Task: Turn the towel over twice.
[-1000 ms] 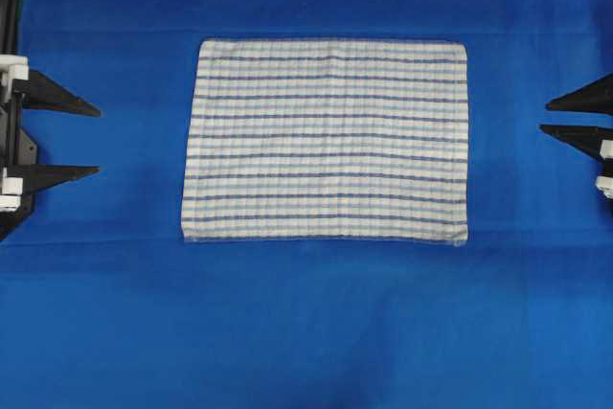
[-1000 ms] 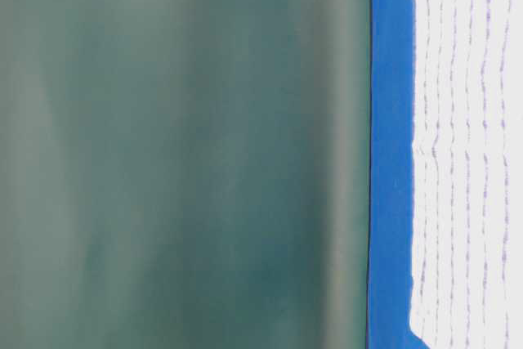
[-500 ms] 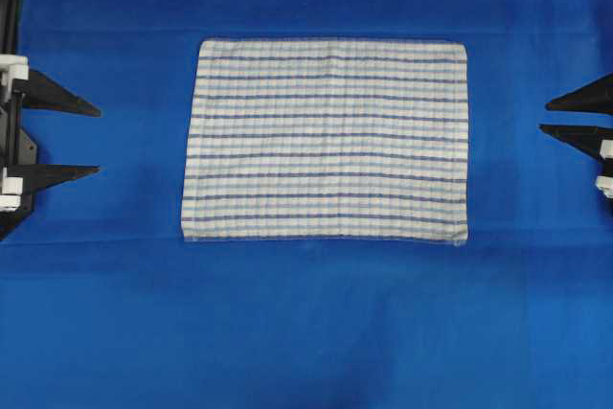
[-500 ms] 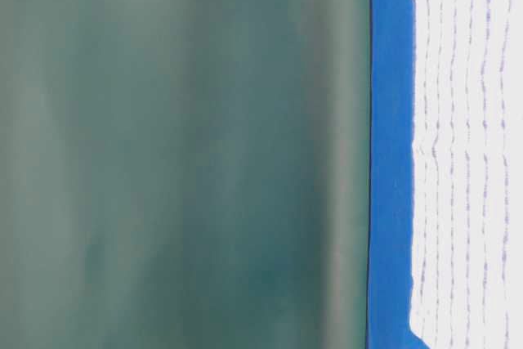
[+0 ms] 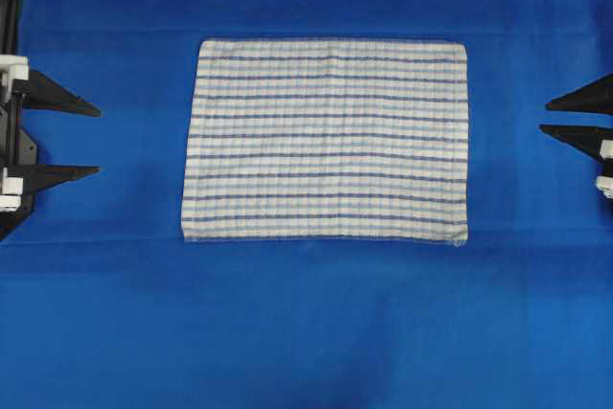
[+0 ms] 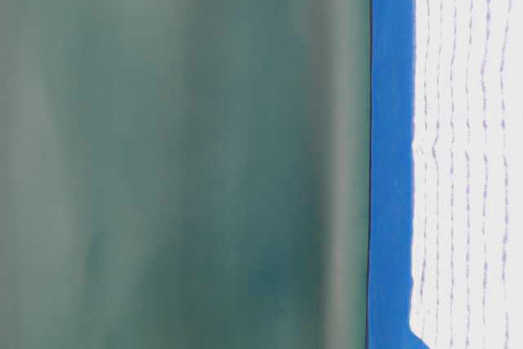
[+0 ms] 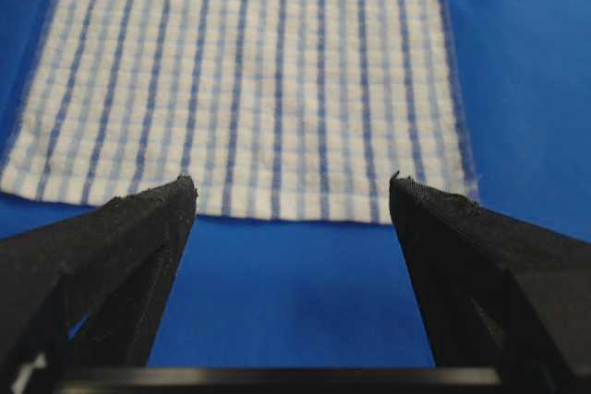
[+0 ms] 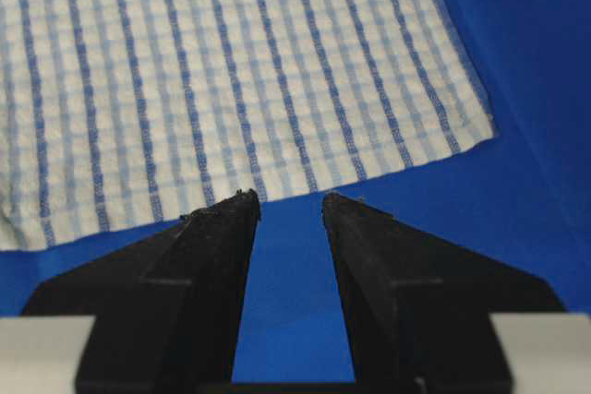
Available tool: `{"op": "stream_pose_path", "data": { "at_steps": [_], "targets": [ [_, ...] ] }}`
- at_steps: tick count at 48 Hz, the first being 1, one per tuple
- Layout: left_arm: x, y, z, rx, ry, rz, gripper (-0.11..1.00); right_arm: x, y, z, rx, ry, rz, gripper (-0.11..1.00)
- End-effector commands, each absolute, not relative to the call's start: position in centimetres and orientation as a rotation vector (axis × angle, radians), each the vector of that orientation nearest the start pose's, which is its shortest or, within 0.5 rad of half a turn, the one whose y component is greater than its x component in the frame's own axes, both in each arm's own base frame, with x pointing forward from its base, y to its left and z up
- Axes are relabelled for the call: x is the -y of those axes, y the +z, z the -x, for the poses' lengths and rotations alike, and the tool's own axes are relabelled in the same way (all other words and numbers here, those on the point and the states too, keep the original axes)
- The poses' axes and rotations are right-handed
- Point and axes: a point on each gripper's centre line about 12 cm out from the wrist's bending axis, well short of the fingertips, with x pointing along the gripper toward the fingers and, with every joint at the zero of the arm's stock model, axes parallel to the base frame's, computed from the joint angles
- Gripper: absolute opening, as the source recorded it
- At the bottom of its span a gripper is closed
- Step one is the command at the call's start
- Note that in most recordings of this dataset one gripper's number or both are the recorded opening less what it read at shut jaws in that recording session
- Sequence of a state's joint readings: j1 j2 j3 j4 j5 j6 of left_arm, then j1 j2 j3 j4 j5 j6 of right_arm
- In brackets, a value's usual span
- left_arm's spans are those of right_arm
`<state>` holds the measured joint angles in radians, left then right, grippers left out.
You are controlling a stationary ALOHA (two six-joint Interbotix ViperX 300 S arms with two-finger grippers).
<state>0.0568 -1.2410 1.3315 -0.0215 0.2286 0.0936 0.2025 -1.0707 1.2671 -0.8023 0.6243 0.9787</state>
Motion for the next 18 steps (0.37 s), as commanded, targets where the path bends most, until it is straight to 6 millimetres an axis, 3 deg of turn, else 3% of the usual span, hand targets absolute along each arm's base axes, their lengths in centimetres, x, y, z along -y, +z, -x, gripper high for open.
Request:
{"op": "stream_pose_path", "data": {
  "at_steps": [1,18],
  "targets": [
    [-0.83,22.05,-14.79,-0.31,0.043,-0.061,0.8,1.88,20.25,-15.42,-0.582,-0.303,-0.064,0.43],
    [-0.8,22.03,-14.81,-0.311,0.042,-0.061,0.8,1.84,20.13,-15.47,-0.587,-0.3,-0.062,0.43]
  ]
}}
